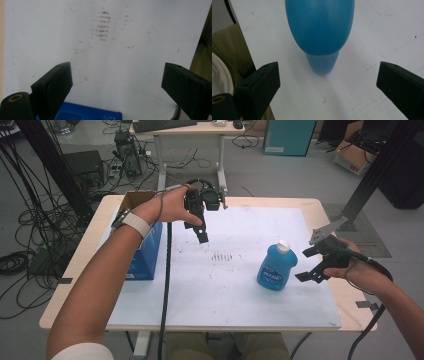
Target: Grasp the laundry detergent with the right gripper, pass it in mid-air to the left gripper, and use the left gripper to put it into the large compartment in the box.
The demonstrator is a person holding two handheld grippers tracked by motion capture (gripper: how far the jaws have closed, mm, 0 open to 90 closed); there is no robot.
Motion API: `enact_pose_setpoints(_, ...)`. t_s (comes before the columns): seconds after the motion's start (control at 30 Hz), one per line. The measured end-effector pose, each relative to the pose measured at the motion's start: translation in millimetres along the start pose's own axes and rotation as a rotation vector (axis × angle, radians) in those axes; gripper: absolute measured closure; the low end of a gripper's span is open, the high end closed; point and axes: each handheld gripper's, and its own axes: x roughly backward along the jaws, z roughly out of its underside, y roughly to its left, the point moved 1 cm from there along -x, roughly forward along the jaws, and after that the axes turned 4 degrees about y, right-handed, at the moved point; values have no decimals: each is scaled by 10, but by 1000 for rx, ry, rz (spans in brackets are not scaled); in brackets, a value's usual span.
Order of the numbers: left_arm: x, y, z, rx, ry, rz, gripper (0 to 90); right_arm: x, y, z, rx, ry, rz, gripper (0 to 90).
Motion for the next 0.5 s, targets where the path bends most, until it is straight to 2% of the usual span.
enact_pose_setpoints(0.07,-3,0,4,1,-4,-3,102,-37,0,12,6,-21,-2,47)
enact_pose_setpoints(0.23,-9,5,10,5,-8,-4,100,-66,-1,33,7,-27,-5,47)
enact_pose_setpoints(0.4,-9,8,6,1,-4,-5,97,-98,0,62,-12,-45,-4,47)
enact_pose_setpoints(0.47,-10,2,6,6,-5,1,96,-114,-10,63,12,-55,-6,48)
enact_pose_setpoints(0.5,-10,0,6,7,-4,-1,96,-116,5,67,-6,-52,-4,48)
